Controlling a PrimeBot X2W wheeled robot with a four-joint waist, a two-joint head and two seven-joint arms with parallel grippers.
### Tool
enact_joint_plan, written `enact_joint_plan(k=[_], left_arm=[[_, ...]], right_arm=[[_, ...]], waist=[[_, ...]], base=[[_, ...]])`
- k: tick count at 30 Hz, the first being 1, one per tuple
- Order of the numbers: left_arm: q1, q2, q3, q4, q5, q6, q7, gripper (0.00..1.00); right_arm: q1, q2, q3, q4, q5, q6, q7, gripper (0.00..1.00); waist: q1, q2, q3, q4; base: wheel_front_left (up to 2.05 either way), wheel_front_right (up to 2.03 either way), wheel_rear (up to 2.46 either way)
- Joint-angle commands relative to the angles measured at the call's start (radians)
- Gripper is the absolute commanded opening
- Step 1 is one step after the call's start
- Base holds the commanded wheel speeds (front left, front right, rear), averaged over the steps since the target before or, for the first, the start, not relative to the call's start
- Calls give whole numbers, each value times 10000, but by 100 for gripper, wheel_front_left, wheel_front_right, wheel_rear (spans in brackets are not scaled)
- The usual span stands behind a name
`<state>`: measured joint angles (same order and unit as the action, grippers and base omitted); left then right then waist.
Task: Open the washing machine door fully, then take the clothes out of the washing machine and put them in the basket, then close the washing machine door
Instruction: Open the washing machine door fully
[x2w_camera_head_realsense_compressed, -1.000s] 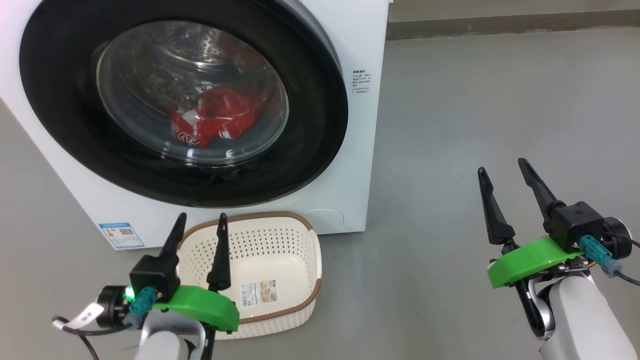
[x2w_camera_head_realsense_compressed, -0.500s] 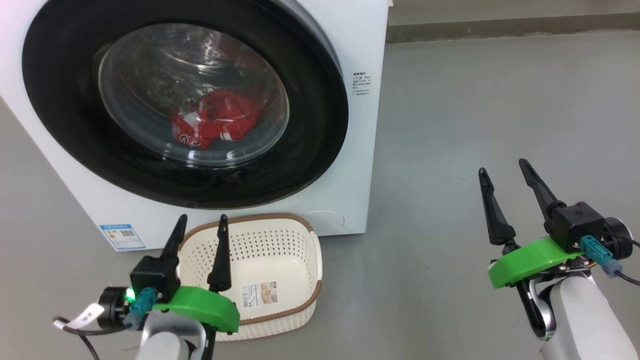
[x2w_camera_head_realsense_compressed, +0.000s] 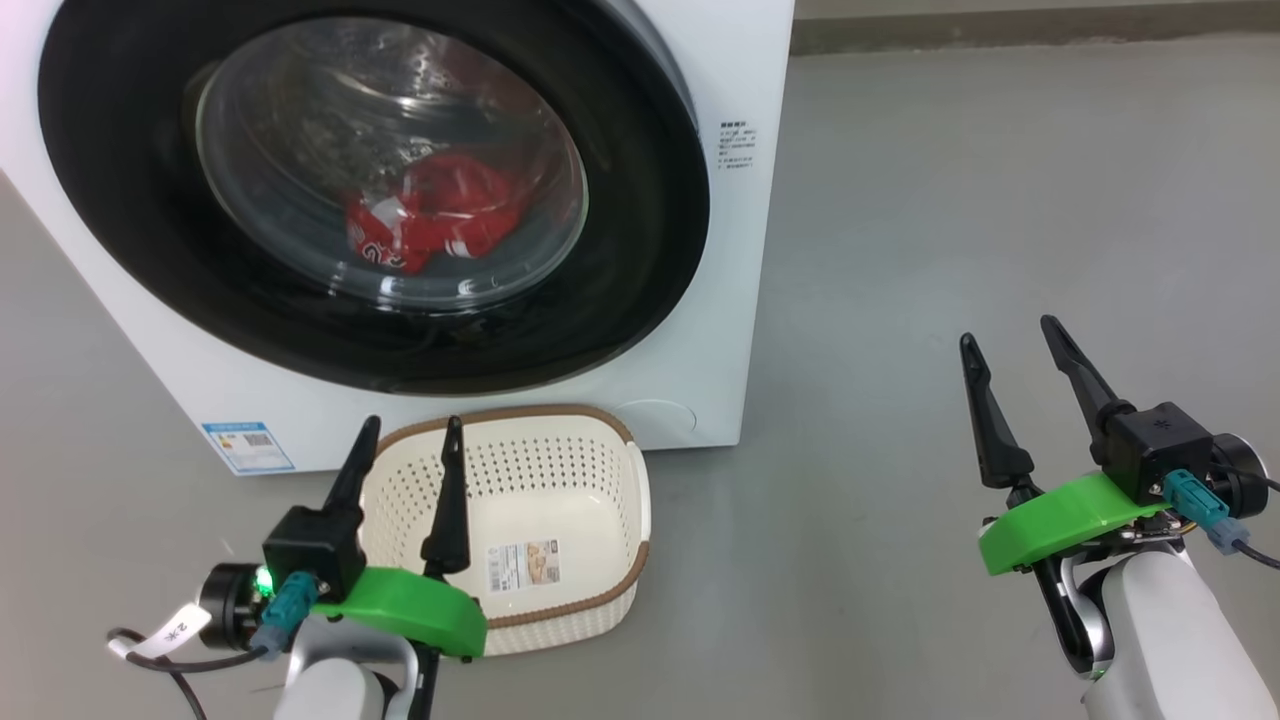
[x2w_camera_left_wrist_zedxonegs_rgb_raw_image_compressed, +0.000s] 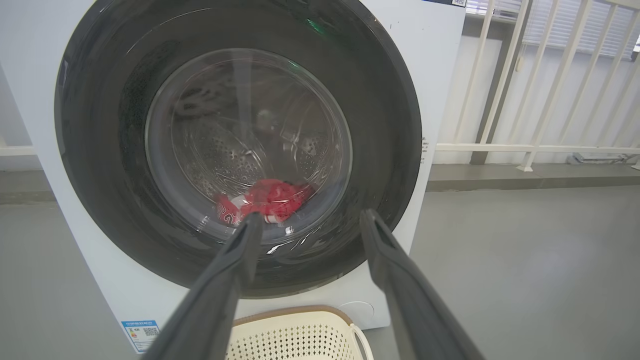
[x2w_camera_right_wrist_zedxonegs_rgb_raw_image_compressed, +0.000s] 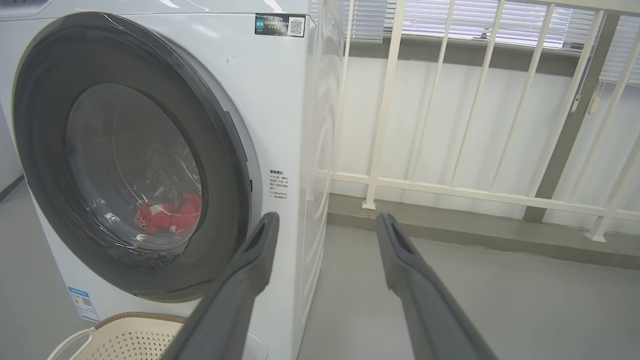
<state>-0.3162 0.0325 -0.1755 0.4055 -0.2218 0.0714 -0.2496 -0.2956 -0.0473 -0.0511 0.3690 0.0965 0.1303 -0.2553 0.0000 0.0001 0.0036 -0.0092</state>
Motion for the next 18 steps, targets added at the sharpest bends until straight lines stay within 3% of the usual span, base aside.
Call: enact_joint_plan(k=[1,8,9,11,13,14,15,18], left_arm=[[-407,178,229,-467,3,103,-122,100],[-510,178,153,-793,63,91,-122,100],[-530,178,159,-848,48,89,-122,100],[-569,178,161,-947,35,77,-122,100],[-598,178,160,-1050,20,63,-122,100],[-612,178,154,-1106,25,58,-122,100],[-626,178,148,-1162,33,55,-122,100],[-648,178,140,-1320,41,57,-122,100]], right_arm=[[-459,-30,155,-311,97,4,-65,100],[-707,-30,23,-409,147,4,-65,100],[-754,-30,7,-433,146,4,-65,96],[-864,-30,-17,-466,139,4,-65,48],[-1010,-30,-36,-457,186,4,-65,30],[-1093,-30,-49,-459,277,4,-65,5],[-1177,-30,-60,-450,404,4,-65,0],[-1448,-30,-54,-366,739,4,-65,0]], waist=[[0,-1,227,76],[0,-1,651,218],[0,-1,729,242],[0,-1,889,289],[0,-1,1049,330],[0,-1,1131,349],[0,-1,1210,368],[0,-1,1439,410]], base=[[0,0,0],[0,0,0],[0,0,0],[0,0,0],[0,0,0],[0,0,0],[0,0,0],[0,0,0]])
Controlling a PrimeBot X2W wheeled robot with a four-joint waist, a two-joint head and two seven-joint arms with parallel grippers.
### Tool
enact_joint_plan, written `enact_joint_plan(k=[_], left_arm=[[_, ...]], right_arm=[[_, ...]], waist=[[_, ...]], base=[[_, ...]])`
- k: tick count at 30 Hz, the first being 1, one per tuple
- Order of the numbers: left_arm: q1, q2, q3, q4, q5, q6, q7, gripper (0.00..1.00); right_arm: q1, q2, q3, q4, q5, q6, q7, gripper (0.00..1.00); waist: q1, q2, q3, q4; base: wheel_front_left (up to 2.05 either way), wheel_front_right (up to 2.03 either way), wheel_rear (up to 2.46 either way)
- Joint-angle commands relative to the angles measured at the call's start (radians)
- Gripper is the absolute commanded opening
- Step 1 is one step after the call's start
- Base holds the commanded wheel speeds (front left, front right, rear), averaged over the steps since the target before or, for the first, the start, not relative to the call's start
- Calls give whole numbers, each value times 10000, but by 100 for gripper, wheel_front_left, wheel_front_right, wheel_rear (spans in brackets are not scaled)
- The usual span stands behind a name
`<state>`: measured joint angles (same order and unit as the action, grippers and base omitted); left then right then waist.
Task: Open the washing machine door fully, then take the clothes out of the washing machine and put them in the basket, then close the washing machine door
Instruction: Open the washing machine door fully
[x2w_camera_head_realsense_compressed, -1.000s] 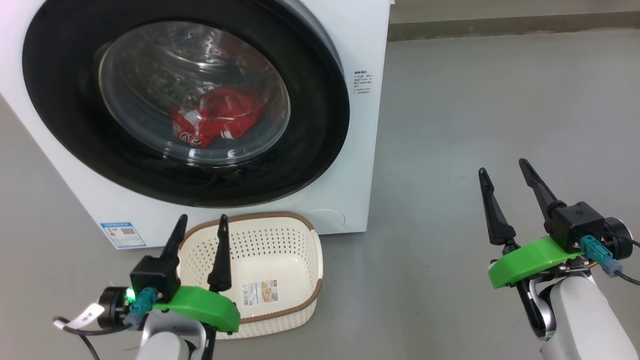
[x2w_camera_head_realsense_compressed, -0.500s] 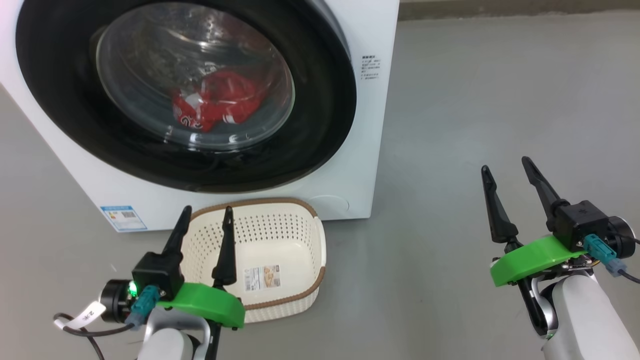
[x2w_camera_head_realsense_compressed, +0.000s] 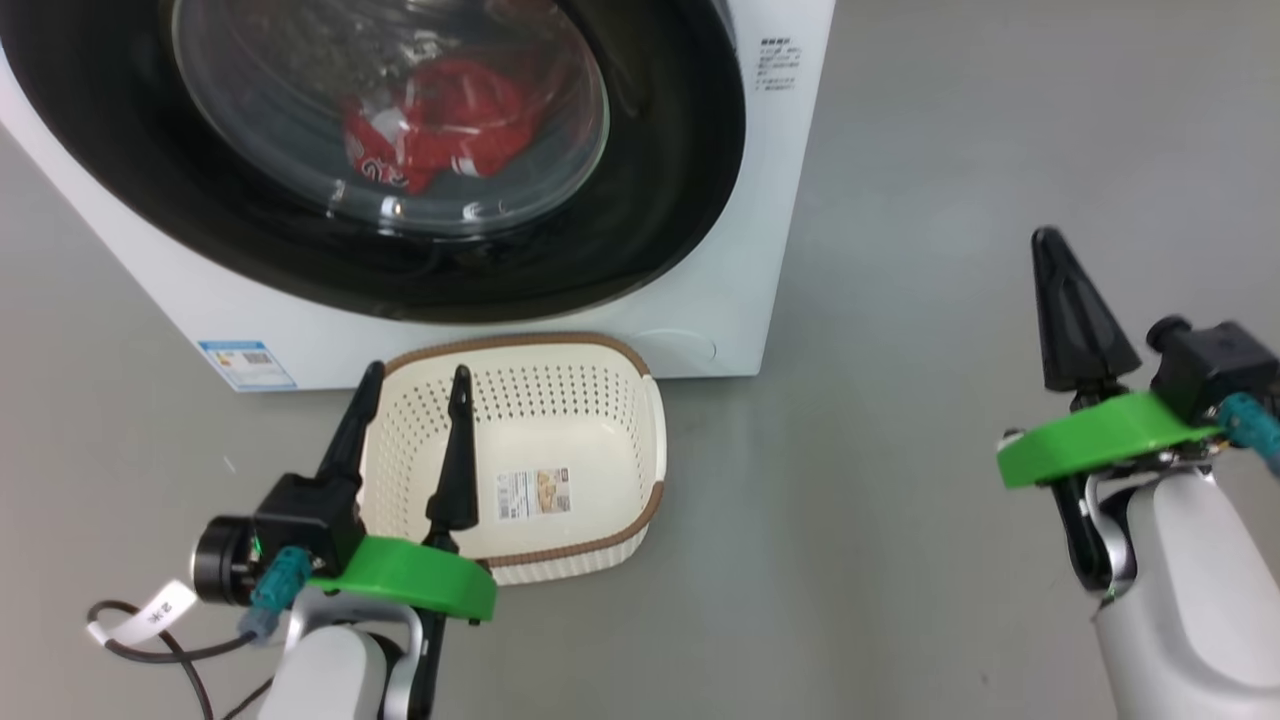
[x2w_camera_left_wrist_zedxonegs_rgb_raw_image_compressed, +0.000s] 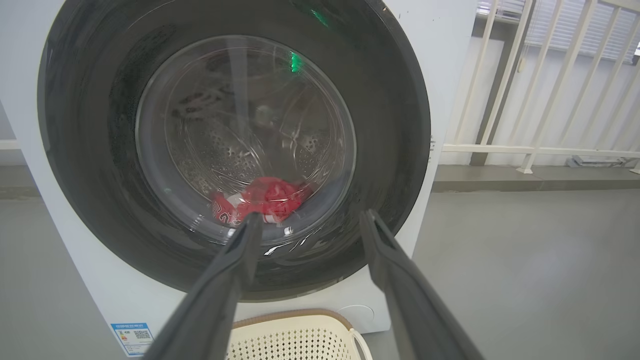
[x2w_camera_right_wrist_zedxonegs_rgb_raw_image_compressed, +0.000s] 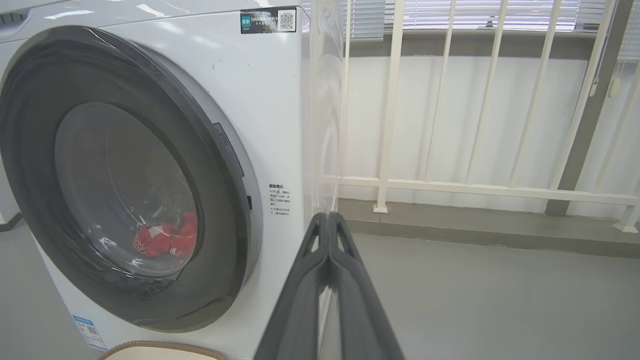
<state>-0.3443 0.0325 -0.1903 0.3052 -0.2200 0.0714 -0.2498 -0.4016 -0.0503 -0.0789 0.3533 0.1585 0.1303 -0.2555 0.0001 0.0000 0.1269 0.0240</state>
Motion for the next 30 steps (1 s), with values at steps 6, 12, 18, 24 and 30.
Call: enact_joint_plan(k=[6,12,18,24,30], left_arm=[[-448,178,262,-529,12,88,-120,100],[-648,190,301,-660,-1,145,-120,100],[-756,198,352,-814,-67,125,-120,100],[-834,229,376,-872,-66,97,-120,100],[-908,243,361,-945,-50,81,-120,100]], right_arm=[[-1248,1,385,418,1668,4,-63,0],[-2363,1,775,1193,3139,4,5,0],[-3263,1,1109,1701,4742,4,488,0],[-4028,1,1210,1698,6558,4,1441,0],[-4595,1,1080,1384,8437,4,2780,0]], waist=[[0,0,704,143],[0,0,1243,219],[0,0,1636,331],[0,0,1968,443],[-1,0,2251,557]], base=[[0,0,0],[0,0,0],[0,0,0],[0,0,0],[0,0,0]])
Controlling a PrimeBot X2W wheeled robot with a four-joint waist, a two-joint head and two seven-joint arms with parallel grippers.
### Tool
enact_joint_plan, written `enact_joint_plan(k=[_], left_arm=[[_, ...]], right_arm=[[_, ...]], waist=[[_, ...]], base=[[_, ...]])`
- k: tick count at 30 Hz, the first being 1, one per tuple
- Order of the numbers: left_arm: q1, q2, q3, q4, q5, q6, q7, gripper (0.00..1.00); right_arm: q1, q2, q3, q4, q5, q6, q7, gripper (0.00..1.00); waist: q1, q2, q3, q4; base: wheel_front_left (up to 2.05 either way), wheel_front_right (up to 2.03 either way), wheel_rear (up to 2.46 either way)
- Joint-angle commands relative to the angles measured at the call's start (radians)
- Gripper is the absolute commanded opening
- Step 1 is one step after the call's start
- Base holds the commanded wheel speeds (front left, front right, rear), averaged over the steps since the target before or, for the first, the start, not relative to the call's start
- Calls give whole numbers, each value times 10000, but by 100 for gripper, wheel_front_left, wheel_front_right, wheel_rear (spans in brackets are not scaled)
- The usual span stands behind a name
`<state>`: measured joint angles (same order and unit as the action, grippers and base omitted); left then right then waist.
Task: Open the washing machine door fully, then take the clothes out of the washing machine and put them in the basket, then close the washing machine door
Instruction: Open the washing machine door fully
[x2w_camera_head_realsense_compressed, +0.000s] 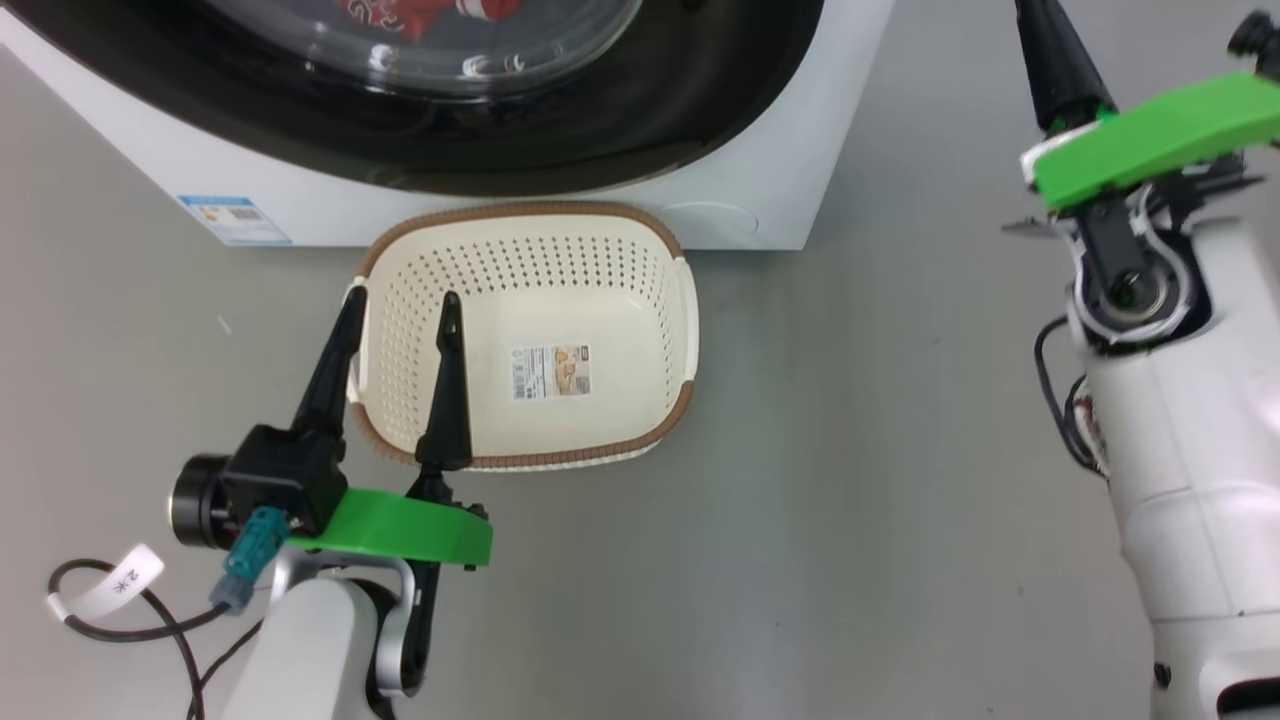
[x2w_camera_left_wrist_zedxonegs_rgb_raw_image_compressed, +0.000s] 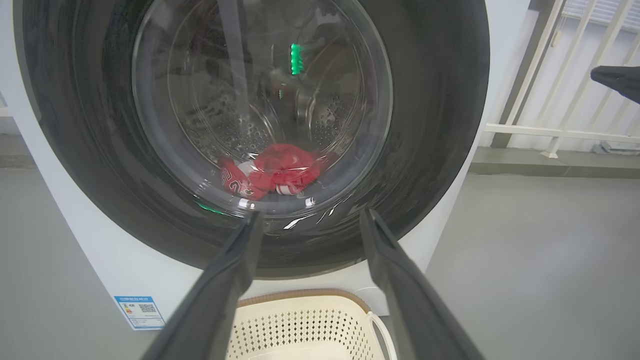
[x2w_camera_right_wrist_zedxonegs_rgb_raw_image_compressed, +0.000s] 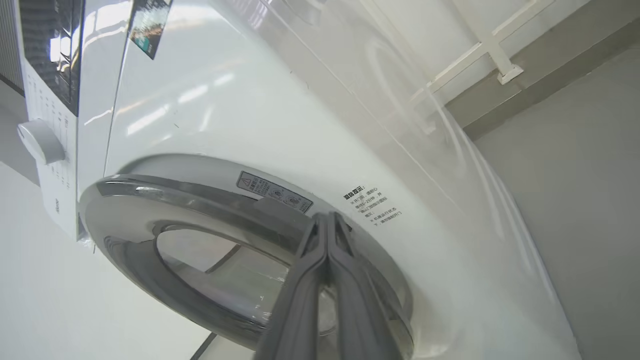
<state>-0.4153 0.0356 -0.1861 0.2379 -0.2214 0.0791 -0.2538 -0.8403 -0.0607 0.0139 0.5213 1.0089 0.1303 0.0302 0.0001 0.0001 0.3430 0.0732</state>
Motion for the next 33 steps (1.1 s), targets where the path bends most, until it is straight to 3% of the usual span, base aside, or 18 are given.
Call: enact_joint_plan(k=[1,13,22,33], left_arm=[[-212,212,315,-293,-35,3,-80,100],[-295,198,437,-501,-206,32,-80,100],[-334,177,408,-623,-243,53,-80,100],[-378,166,391,-665,-184,0,-80,100]], right_arm=[[-313,104,94,-349,236,4,182,0],[-1387,-340,-133,-336,1500,4,2007,0],[-2179,-228,-651,375,2839,4,3421,0],[-3172,-235,-1111,1050,3507,4,4259,0]], waist=[[0,-1,158,88],[0,-1,906,472],[0,-1,1231,775],[0,-1,1558,1016]], base=[[0,0,0],[0,0,0],[0,0,0],[0,0,0]])
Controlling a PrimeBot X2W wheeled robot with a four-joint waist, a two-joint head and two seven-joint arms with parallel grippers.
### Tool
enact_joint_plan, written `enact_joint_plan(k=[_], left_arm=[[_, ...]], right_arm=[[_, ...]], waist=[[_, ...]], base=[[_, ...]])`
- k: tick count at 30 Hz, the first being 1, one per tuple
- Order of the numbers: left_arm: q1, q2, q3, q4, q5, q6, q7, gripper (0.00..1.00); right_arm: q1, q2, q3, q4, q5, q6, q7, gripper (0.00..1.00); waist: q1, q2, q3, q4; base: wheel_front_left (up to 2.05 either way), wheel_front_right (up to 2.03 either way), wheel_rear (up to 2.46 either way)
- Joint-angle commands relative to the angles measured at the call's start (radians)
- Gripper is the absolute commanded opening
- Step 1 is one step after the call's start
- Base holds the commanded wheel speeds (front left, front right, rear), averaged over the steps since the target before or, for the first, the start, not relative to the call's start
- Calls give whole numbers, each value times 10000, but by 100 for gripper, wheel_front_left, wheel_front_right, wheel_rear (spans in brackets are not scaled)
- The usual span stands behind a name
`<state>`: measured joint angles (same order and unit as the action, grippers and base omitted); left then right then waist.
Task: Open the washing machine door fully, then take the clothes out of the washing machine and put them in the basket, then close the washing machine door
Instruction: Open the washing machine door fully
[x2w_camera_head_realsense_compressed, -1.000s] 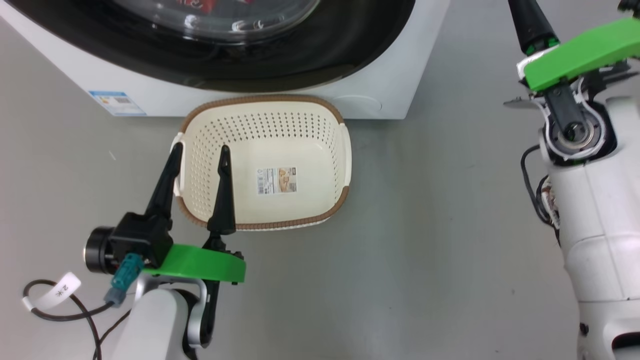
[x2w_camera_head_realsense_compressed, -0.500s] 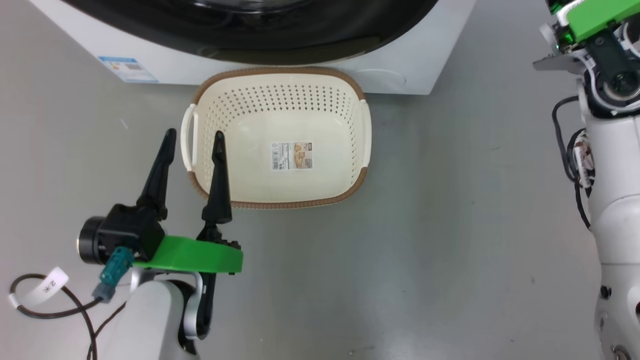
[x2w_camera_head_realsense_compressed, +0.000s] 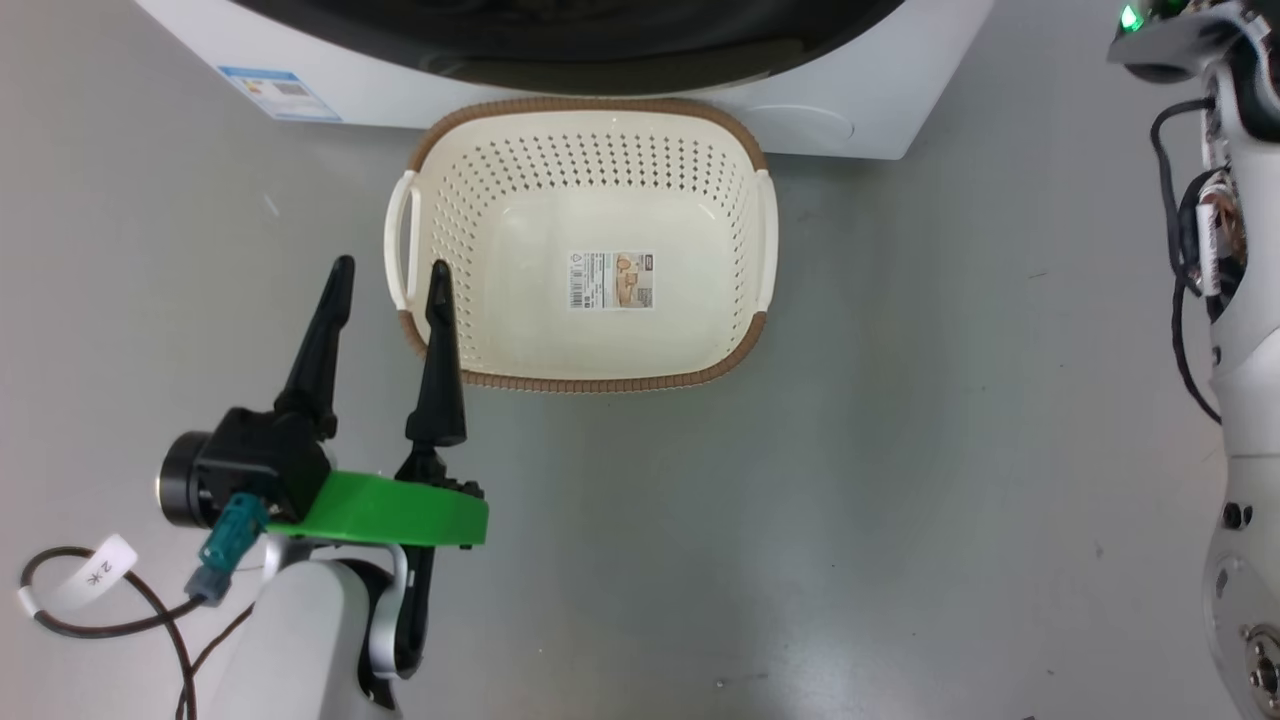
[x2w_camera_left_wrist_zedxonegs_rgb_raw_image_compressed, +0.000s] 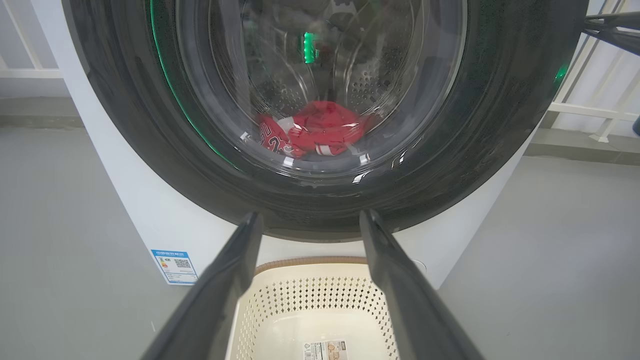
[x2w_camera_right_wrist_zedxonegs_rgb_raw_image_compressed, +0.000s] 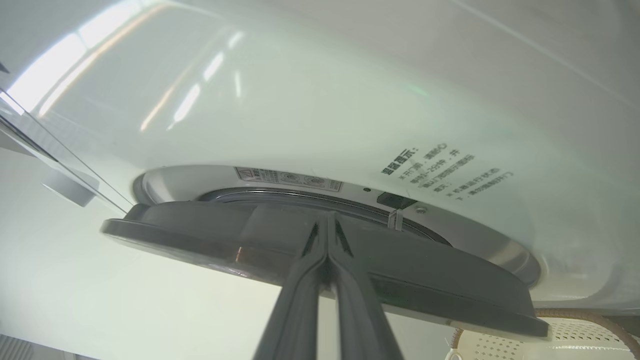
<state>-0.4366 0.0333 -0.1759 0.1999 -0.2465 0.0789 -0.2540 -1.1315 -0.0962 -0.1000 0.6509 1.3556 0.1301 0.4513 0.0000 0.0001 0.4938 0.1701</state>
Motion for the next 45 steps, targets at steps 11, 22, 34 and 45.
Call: enact_joint_plan(k=[11,22,34,45], left_arm=[[-266,178,231,-319,-30,-31,-78,100],[-333,172,144,-339,-108,-3,-78,100],[-346,171,36,-289,-253,94,-78,100],[-247,170,243,-305,-151,127,-78,100]], right_arm=[[-986,-69,-111,465,-161,6,282,0],[-1476,-37,-91,987,-286,6,675,0],[-1627,116,56,1151,-220,6,1345,0],[-793,318,322,316,-138,6,1726,0]], waist=[[0,-1,364,358],[0,-1,584,598],[0,-1,567,706],[0,-1,378,481]], base=[[0,0,0],[0,0,0],[0,0,0],[0,0,0]])
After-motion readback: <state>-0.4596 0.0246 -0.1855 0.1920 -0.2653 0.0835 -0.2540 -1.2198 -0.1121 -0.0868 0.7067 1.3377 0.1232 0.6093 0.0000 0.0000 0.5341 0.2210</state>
